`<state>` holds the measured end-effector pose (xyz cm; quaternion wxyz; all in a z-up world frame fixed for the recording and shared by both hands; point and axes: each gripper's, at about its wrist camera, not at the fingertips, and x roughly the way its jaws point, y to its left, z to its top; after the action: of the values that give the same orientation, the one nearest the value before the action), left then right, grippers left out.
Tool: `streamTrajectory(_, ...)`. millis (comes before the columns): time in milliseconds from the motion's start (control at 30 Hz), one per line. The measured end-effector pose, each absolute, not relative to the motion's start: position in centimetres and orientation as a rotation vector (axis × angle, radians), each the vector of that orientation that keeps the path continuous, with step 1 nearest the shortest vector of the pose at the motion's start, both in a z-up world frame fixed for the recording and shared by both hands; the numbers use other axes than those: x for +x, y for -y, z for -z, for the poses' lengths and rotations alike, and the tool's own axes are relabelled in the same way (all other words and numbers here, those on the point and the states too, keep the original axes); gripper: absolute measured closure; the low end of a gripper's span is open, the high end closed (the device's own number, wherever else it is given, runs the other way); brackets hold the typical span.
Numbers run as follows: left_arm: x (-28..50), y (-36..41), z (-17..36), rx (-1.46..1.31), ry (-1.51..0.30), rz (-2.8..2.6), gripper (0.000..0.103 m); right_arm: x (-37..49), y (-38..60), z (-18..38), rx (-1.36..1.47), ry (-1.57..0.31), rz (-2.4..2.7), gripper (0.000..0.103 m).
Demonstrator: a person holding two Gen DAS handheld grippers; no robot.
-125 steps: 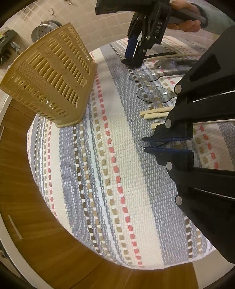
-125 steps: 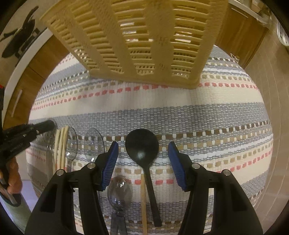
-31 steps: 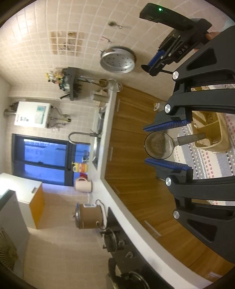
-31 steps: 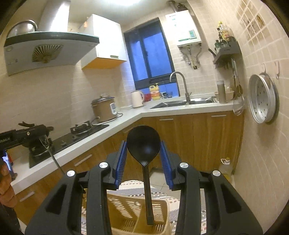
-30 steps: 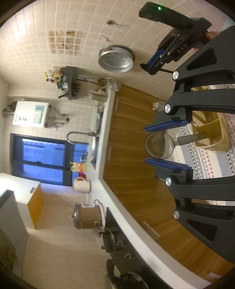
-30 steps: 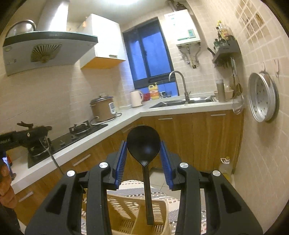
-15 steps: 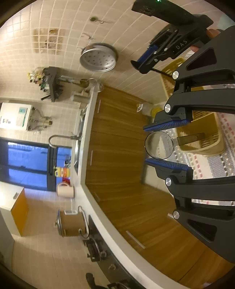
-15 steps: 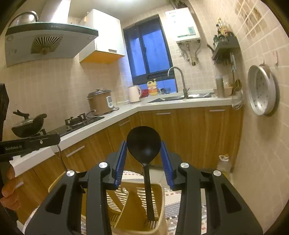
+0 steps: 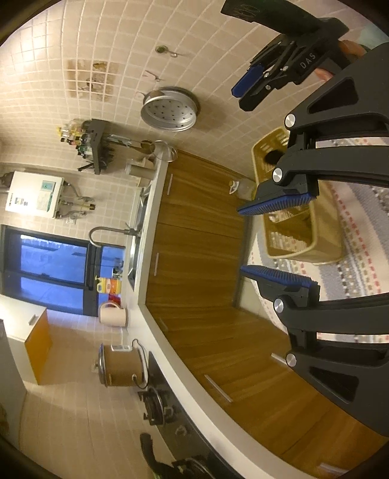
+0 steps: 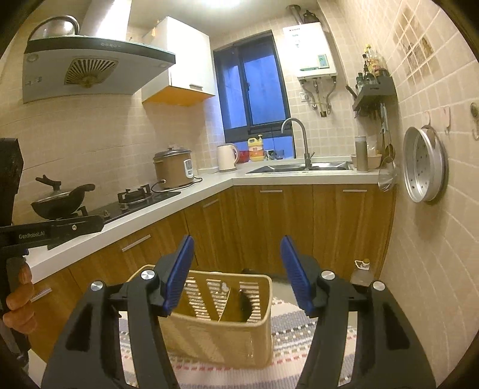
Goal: Organize utensils
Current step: 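Open both tools to drop the spoon and ladle into the basket, then move both tools back down to the remaining utensils, then grasp a wooden chopstick with the left tool while the right tool grasps a clear spoon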
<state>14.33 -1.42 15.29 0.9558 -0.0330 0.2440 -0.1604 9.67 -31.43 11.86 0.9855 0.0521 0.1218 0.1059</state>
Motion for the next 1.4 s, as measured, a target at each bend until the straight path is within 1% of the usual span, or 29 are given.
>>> streamTrajectory(100, 12.2, 0.6, -15.0, -0.081, -0.507, 0.337, 0.057, 7.8, 31.3, -12.0, 0.093, -0.271, -0.219, 0.046)
streamTrajectory(267, 9.2, -1.2, -12.0, -0.106, -0.582, 0.339, 0.057, 4.9, 30.2, -10.8, 0.052, -0.374, -0.234, 0.046)
streamTrajectory(400, 7.8, -3.2, -8.4, -0.160, -0.670, 0.341, 0.057, 3.7, 29.1, -9.3, 0.024, -0.470, -0.249, 0.046)
streamTrajectory(533, 7.0, -4.5, -4.3, -0.195, -0.795, 0.371, 0.057, 3.3, 28.1, -7.8, 0.016, -0.583, -0.269, 0.046)
streamTrajectory(733, 7.3, -3.9, 1.1, -0.185, -0.986, 0.390, 0.060, 4.8, 27.1, -4.7, 0.043, -0.818, -0.329, 0.046)
streamTrajectory(767, 7.4, -3.7, 2.0, -0.173, -1.011, 0.384, 0.061, 4.9, 27.0, -4.1, 0.048, -0.848, -0.333, 0.046)
streamTrajectory(833, 7.8, -3.2, 3.2, -0.148, -1.039, 0.370, 0.067, 4.9, 27.0, -3.3, 0.041, -0.873, -0.324, 0.046)
streamTrajectory(1000, 7.8, -2.1, 4.9, -0.085, -1.046, 0.341, 0.068, 4.9, 27.5, -2.2, 0.050, -0.914, -0.327, 0.046)
streamTrajectory(1200, 7.9, -0.2, 5.2, 0.010, -1.023, 0.279, 0.076, 5.2, 28.2, -1.6, 0.045, -0.934, -0.314, 0.046)
streamTrajectory(1400, 8.0, 1.4, 5.2, 0.079, -1.003, 0.232, 0.077, 5.8, 27.3, -0.9, 0.017, -0.968, -0.317, 0.046)
